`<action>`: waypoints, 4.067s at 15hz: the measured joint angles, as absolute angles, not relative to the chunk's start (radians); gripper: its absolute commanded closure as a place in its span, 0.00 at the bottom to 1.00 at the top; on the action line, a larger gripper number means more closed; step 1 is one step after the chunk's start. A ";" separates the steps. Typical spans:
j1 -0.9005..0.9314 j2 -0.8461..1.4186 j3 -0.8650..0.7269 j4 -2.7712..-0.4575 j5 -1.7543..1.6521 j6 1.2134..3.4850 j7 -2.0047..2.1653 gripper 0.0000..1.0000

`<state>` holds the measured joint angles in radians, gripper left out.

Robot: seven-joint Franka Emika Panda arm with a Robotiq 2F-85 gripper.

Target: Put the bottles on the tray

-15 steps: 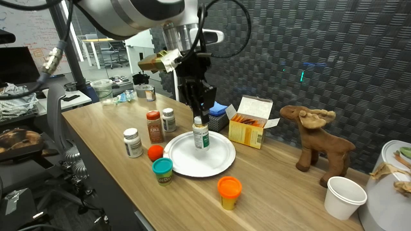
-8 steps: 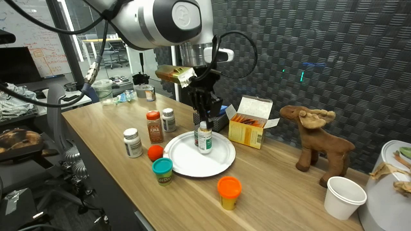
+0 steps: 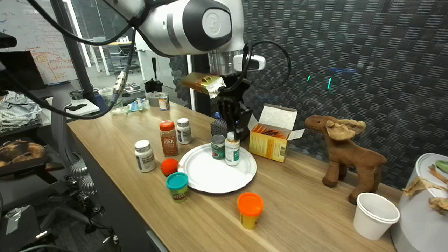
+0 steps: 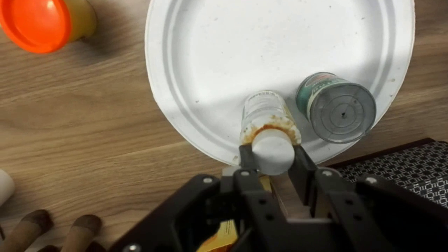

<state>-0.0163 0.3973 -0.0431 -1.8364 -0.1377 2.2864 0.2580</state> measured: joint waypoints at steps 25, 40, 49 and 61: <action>-0.112 0.181 -0.188 -2.081 -0.122 2.348 0.272 0.00; -0.162 0.270 -0.188 -2.193 -0.012 2.507 0.199 0.26; -0.164 0.267 -0.196 -2.194 -0.030 2.505 0.201 0.71; -0.061 0.147 -0.085 -2.188 -0.099 2.493 0.138 0.71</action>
